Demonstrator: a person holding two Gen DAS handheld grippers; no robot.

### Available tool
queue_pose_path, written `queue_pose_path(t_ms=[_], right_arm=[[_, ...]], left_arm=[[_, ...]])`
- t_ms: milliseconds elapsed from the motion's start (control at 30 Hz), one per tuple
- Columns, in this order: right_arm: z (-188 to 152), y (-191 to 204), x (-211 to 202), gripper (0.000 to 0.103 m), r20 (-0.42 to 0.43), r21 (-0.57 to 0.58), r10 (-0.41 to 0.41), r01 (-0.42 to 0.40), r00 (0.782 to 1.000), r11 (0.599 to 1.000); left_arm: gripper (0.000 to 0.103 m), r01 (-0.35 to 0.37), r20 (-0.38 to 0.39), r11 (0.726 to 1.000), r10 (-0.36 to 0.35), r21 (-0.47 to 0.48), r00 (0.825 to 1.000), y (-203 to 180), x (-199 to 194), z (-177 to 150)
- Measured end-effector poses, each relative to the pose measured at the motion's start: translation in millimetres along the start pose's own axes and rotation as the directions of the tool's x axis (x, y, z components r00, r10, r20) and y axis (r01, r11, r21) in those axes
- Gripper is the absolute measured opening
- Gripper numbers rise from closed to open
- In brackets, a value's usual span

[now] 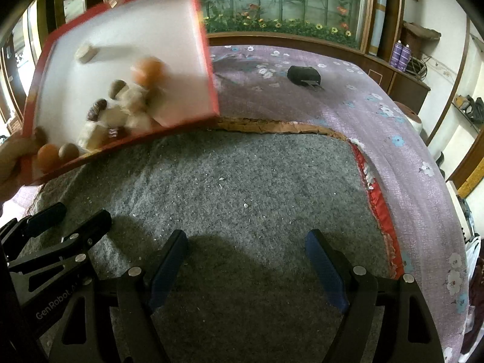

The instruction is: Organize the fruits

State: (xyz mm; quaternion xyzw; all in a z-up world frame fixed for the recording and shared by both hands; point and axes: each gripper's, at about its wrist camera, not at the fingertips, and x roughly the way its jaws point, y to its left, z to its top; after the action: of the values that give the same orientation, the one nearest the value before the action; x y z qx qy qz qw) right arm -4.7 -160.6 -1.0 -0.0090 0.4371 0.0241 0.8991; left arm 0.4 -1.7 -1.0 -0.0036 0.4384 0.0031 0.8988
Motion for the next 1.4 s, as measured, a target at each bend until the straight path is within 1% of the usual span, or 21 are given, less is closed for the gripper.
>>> queue_pose_path(t_ms=[1400], right_arm=[[0.5, -0.8, 0.8, 0.082, 0.000, 0.002, 0.002, -0.002, 1.000, 1.000]], left_arm=[[0.073, 0.002, -0.001, 1.000, -0.002, -0.002, 1.000, -2.0, -0.6, 1.2]])
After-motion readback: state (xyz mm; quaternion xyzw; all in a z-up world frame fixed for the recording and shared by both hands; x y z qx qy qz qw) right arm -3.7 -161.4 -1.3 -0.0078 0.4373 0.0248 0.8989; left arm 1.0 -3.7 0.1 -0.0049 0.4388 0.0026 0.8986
